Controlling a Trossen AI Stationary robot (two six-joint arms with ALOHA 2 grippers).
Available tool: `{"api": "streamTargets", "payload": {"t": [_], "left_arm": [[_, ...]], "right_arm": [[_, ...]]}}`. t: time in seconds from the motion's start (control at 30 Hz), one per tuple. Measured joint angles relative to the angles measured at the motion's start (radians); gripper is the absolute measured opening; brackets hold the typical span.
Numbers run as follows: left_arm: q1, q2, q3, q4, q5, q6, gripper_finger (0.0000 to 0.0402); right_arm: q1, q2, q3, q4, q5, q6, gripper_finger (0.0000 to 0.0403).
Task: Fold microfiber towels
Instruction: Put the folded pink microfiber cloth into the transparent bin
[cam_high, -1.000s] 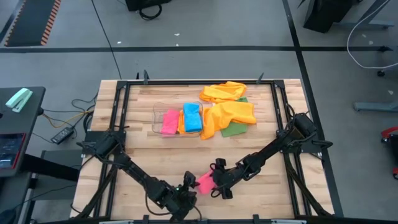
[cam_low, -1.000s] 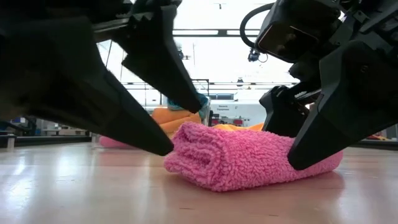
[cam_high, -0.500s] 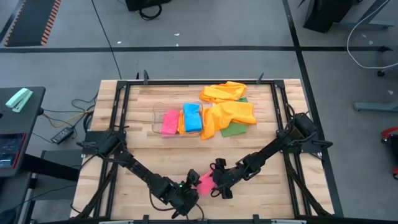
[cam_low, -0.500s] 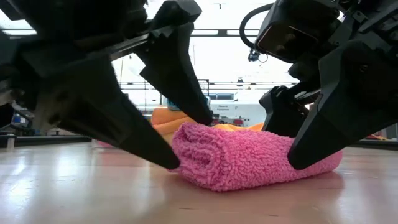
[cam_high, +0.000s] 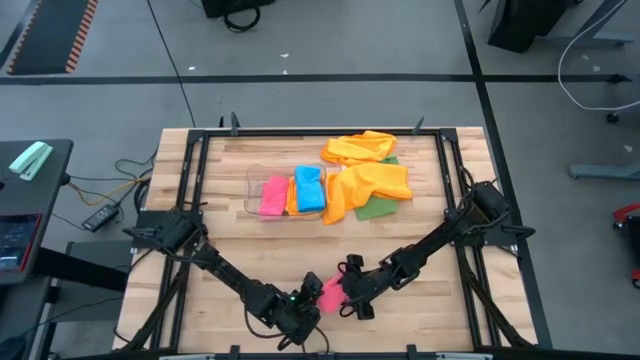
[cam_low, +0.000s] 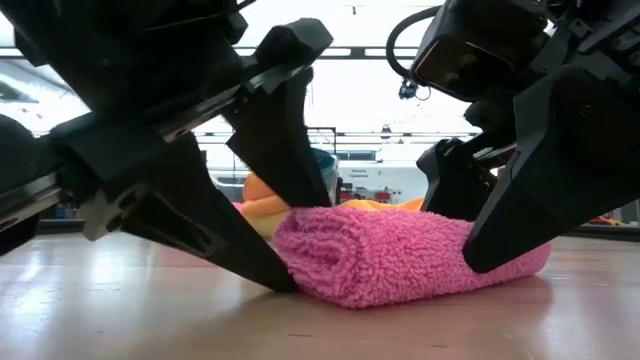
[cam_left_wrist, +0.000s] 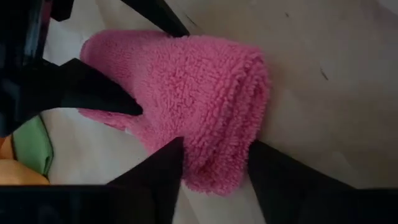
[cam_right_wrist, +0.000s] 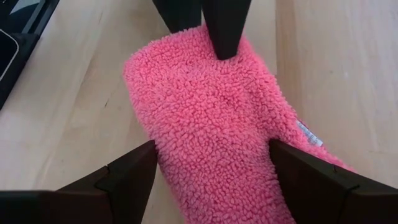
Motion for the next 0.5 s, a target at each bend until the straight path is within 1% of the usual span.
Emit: {"api": "streamTargets", "payload": {"t": [0.1, 0.17, 0.27, 0.3, 0.37, 0.43, 0.5], "left_arm": [[0.0, 0.002, -0.002, 0.001, 0.006, -0.074, 0.0131], [0.0, 0.004, -0.002, 0.002, 0.008, -0.127, 0.0093], [0.002, 0.006, -0.004, 0.0, 0.003, -0.186, 0.0033], [0.003, 0.006, -0.004, -0.002, 0.001, -0.201, 0.0019], [0.004, 0.005, -0.004, -0.001, 0.001, -0.23, 0.0014], [0.004, 0.0, -0.003, -0.005, 0.004, -0.265, 0.002], [0.005, -0.005, 0.008, -0.015, 0.038, -0.292, 0.0022]], "right_arm": [[0.004, -0.027, -0.003, -0.024, -0.011, -0.017, 0.0314], [0.016, -0.062, -0.004, -0.049, 0.008, -0.03, 0.0314], [0.06, -0.107, -0.003, -0.067, 0.099, -0.068, 0.0314], [0.076, -0.113, -0.003, -0.071, 0.134, -0.087, 0.0314], [0.108, -0.117, -0.003, -0.069, 0.193, -0.139, 0.0314], [0.14, -0.118, 0.002, -0.056, 0.258, -0.203, 0.0314], [0.173, -0.11, 0.02, -0.043, 0.329, -0.268, 0.0314]]}}
